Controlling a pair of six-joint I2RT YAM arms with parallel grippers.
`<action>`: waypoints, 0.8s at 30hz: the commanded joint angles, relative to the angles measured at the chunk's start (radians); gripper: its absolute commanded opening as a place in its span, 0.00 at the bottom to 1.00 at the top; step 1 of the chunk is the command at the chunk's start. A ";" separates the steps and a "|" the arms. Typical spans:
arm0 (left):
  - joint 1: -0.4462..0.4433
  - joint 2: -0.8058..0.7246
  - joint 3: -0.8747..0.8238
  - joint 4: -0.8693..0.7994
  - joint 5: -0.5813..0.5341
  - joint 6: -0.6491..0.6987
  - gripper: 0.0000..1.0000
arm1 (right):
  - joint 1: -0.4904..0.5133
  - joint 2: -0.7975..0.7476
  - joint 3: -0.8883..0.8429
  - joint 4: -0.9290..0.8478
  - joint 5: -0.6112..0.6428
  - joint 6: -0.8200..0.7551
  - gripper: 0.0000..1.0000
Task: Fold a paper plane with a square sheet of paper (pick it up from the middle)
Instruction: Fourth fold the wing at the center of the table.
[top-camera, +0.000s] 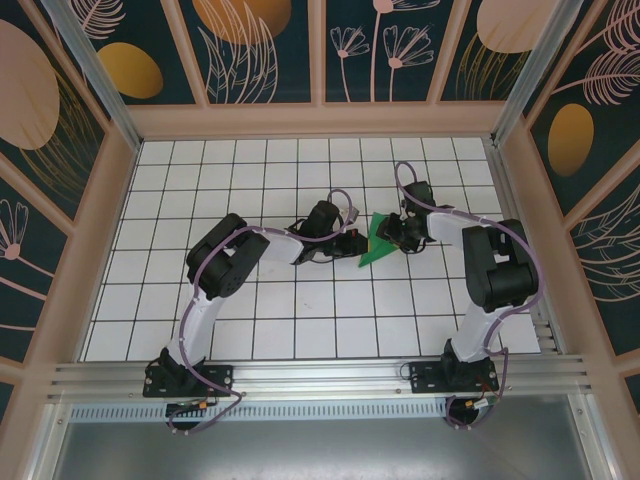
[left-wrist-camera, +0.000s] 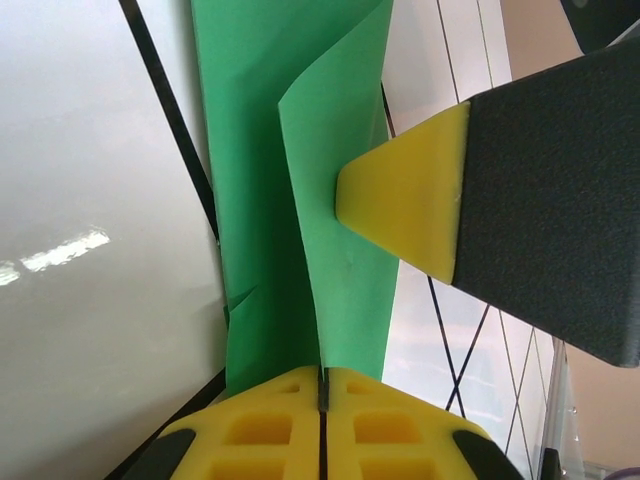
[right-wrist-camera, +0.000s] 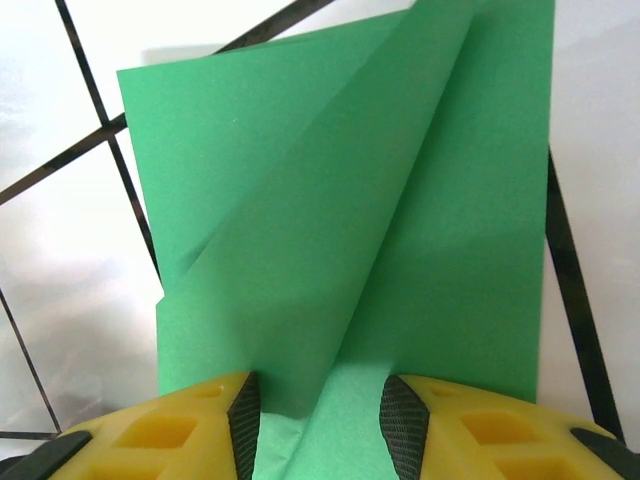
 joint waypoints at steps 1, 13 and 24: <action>0.009 -0.014 -0.028 -0.002 -0.024 -0.004 0.16 | 0.006 0.095 -0.016 -0.090 0.168 0.011 0.43; 0.028 -0.163 -0.127 0.090 -0.018 -0.017 0.27 | 0.040 0.128 0.022 -0.143 0.227 0.047 0.46; -0.006 -0.113 -0.089 0.106 0.080 0.019 0.20 | 0.041 0.141 0.032 -0.151 0.209 0.078 0.49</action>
